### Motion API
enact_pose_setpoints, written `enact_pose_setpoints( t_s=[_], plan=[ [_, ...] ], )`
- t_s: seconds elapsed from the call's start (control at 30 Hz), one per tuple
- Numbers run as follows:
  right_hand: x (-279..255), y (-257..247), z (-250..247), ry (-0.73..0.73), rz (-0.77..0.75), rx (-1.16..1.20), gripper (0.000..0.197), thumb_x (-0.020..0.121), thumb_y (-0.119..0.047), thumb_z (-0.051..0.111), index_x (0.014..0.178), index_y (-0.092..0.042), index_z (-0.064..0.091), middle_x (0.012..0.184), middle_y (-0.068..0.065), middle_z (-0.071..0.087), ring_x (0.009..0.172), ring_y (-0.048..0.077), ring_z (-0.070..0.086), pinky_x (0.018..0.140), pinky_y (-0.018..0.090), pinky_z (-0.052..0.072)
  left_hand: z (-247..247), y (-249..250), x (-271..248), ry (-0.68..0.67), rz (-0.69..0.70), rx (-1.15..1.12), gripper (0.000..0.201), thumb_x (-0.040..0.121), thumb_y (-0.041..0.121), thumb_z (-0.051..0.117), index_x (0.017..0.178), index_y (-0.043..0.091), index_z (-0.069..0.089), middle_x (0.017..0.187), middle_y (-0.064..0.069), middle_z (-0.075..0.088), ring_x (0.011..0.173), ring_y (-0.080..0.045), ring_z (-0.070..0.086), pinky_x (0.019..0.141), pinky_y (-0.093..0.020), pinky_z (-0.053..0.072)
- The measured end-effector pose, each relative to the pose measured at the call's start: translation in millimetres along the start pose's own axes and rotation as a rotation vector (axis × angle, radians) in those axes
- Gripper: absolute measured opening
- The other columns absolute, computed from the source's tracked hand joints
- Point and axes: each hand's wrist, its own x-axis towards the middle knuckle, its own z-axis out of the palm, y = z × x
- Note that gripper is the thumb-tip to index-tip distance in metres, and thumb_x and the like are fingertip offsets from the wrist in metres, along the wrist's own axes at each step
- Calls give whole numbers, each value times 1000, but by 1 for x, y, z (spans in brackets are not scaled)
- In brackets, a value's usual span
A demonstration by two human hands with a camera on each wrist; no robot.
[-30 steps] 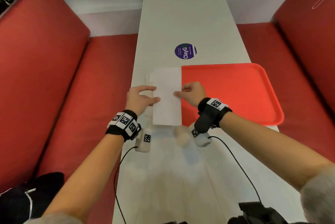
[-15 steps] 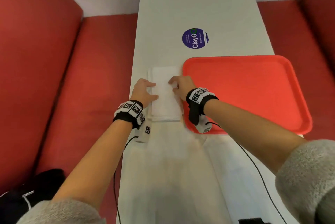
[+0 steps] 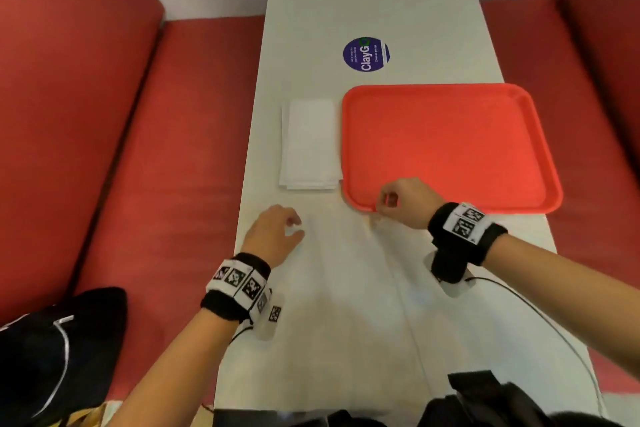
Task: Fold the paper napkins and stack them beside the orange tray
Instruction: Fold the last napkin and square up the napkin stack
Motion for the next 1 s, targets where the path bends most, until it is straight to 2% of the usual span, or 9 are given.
enact_pose_setpoints(
  t_s=[0.13,0.23,0.33,0.47,0.63,0.73,0.83,0.93,1.0],
  plan=[
    [-56,15,42,-126,33,-41,6,81,-29,68,84,-28,63,81,-6,61,76,17,58,67,29,46,44,13,-37,-29,3,95,59,82,46,71,131,20,50,131,-3,46,121,-23,45,97,-38,42],
    [-77,20,75,-190,44,-28,26,77,-36,75,91,-27,55,87,-5,55,80,17,54,69,30,43,62,17,-43,-86,-69,236,118,66,69,73,154,24,10,161,-7,5,147,-29,9,113,-50,26],
    [-85,22,95,-151,29,-2,42,72,-34,80,98,-23,48,97,-1,47,84,21,50,71,30,37,74,15,-40,-191,-91,293,145,50,78,75,153,32,-16,160,-9,-24,147,-38,-19,117,-62,7],
    [-87,22,101,-108,29,28,47,71,-31,81,105,-17,51,104,3,46,90,23,48,74,29,35,85,10,-40,-266,-48,356,153,42,80,76,148,38,-26,151,-13,-43,136,-45,-38,110,-71,-9],
    [-91,26,103,-61,42,77,46,70,-33,82,102,-17,53,103,3,48,93,24,50,79,32,42,84,13,-47,-250,36,263,126,62,68,76,153,41,-5,155,-9,-35,140,-38,-35,108,-68,-13],
    [-93,27,102,-42,35,106,40,72,-31,81,97,-21,51,99,1,47,89,21,49,75,30,40,90,18,-58,-179,99,237,87,81,52,70,153,35,23,161,-6,-22,146,-32,-27,114,-64,-11],
    [-94,28,100,-20,21,124,36,73,-28,81,94,-22,52,94,-2,46,83,18,47,71,26,35,99,19,-65,-69,111,114,39,94,21,62,133,21,58,164,-4,5,151,-24,-9,120,-50,-9],
    [-93,28,100,-7,16,121,35,73,-28,81,93,-22,53,93,-2,46,80,16,45,68,25,33,107,18,-66,57,109,2,21,94,4,55,107,11,71,151,-4,39,149,-25,19,120,-34,7],
    [-93,27,100,-2,18,117,35,73,-28,81,93,-22,53,93,-2,46,80,17,46,68,25,33,106,27,-61,168,127,-27,20,91,17,62,109,11,69,143,-6,46,142,-26,33,116,-31,19]
  ],
)
